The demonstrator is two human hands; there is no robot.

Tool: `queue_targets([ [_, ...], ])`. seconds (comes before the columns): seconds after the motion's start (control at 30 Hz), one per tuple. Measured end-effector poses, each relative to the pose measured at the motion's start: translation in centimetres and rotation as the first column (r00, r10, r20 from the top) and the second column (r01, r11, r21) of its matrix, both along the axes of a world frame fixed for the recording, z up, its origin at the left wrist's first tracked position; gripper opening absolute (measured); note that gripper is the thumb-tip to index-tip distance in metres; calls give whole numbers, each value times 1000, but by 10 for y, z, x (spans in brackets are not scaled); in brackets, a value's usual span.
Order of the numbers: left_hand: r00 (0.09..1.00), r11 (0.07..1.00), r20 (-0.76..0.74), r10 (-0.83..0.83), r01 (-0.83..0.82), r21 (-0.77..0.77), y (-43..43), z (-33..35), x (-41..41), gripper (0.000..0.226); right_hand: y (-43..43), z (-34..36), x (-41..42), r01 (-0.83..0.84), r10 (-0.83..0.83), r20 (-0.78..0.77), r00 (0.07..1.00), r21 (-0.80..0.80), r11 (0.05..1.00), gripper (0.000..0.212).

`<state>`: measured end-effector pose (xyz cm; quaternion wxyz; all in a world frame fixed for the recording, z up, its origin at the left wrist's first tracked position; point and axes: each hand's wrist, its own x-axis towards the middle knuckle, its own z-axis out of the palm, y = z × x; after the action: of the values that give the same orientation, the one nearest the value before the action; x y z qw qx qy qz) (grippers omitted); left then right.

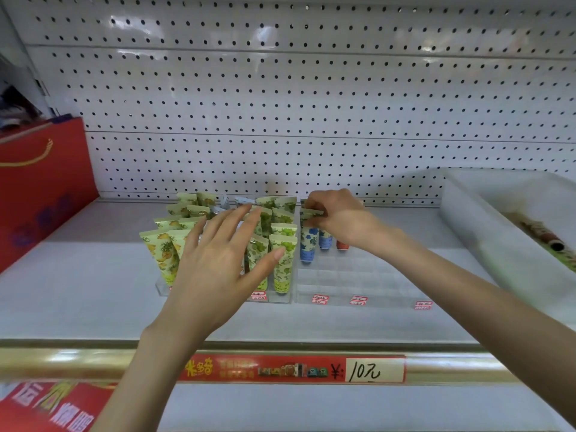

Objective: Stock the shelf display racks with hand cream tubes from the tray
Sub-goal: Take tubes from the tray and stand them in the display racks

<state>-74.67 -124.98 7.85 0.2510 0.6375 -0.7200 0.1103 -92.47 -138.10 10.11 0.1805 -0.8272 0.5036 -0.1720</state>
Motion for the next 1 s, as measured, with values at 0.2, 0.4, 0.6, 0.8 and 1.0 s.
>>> queue_targets([
  [0.2, 1000, 1000, 11, 1, -1, 8, 4, 4, 2, 73, 3, 4, -3, 5, -5, 36, 999, 8, 1000, 18],
  [0.4, 1000, 1000, 12, -25, 25, -3, 11, 11, 1, 74, 10, 12, -7, -4, 5, 46, 999, -23, 1000, 21],
  [0.6, 998, 998, 13, -55, 55, -3, 17, 21, 0, 80, 32, 23, -17, 72, -54, 121, 991, -149, 986, 23],
  [0.8, 997, 998, 54, -59, 60, -7, 10, 31, -7, 85, 75, 20, -48, 100, -178, -176, 968, -380, 920, 51],
  [1.0, 989, 997, 137, -50, 42, 62, 5, 27, -29, 88, 107, 9, -94, 194, -360, -370, 857, -415, 889, 72],
])
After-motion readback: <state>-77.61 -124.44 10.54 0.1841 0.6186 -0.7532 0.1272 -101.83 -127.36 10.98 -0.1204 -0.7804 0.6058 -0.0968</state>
